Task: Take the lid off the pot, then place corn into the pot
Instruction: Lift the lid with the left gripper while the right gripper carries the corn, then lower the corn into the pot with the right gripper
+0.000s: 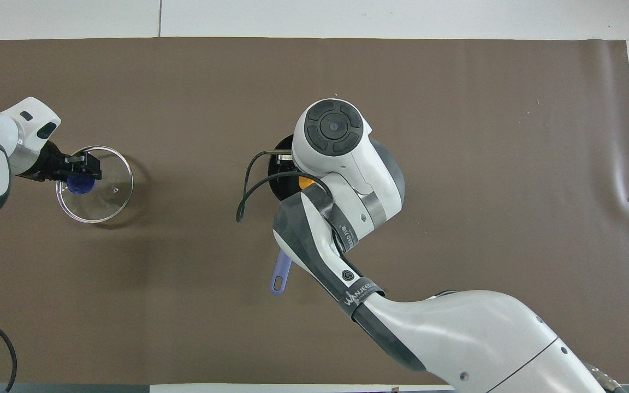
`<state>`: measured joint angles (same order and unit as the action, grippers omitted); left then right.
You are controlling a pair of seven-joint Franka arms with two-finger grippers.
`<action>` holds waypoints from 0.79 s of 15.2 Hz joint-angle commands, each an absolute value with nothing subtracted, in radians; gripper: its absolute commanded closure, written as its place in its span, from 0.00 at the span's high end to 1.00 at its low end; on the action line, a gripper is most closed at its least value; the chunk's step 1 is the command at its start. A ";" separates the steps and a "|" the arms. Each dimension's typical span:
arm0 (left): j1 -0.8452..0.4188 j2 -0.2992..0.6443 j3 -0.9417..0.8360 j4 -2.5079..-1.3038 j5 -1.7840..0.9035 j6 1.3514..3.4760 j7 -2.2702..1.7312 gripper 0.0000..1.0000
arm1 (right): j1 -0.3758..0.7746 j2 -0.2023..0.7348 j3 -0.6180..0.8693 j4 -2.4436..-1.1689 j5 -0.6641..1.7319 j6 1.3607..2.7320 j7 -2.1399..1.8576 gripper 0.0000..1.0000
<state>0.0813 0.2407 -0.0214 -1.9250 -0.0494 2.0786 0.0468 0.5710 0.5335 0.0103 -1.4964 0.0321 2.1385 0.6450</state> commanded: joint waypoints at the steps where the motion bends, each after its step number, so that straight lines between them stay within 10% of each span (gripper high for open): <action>1: 0.104 0.189 -0.029 -1.994 -0.032 2.112 0.061 0.00 | 0.565 0.512 0.014 -1.523 0.023 2.120 0.660 1.00; 12: 0.097 0.201 -0.031 -2.045 -0.031 2.197 0.093 0.00 | 0.315 0.275 0.002 -1.425 -0.086 1.751 0.318 1.00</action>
<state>0.0947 0.2361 -0.0254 -2.0037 -0.0464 2.1676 0.0684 0.4030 0.3631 -0.0140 -1.4092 -0.0825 1.8190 0.4263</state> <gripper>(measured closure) 0.330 0.000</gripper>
